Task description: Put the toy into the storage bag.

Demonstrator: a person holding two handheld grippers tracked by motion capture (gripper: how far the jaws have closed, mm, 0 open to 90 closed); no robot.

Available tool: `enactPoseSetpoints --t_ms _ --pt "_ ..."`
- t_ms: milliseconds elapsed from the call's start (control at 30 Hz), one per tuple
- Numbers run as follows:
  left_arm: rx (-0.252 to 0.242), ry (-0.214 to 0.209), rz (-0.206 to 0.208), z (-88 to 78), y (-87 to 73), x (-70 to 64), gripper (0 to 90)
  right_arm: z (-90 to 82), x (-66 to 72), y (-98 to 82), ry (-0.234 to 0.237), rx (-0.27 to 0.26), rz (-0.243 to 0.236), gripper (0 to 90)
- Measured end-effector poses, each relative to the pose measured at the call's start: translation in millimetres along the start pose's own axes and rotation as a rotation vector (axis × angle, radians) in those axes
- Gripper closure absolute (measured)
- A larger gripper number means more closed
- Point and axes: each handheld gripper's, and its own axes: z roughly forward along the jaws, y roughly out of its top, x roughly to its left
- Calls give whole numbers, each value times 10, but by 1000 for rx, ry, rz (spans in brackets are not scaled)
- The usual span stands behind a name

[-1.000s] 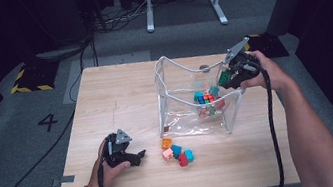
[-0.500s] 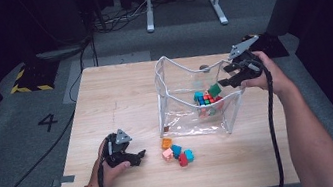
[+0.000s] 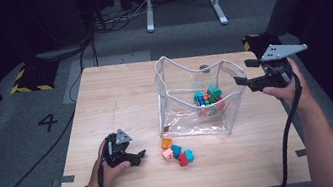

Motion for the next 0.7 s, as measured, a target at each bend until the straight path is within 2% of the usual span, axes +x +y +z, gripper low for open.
enactPoseSetpoints --t_ms 133,200,267,367,533,667,700 --pt "-1 1 0 2 -1 -1 92 -200 119 -139 -32 -54 8 249" --pt "-1 1 0 1 -1 0 92 -280 180 -241 -28 -70 29 250" --pt "-1 1 0 1 -1 -1 92 -333 253 -350 -30 -81 17 251" --pt "-1 1 0 1 -1 -1 92 -395 367 -530 -22 -92 28 256" --pt "-1 3 1 1 -1 -1 92 -386 559 -827 -4 -88 45 260" --pt "-1 3 1 1 -1 -1 92 -306 721 -1023 59 -67 53 261" --pt "-1 2 1 1 -1 -1 92 -275 758 -1059 63 -56 50 261"
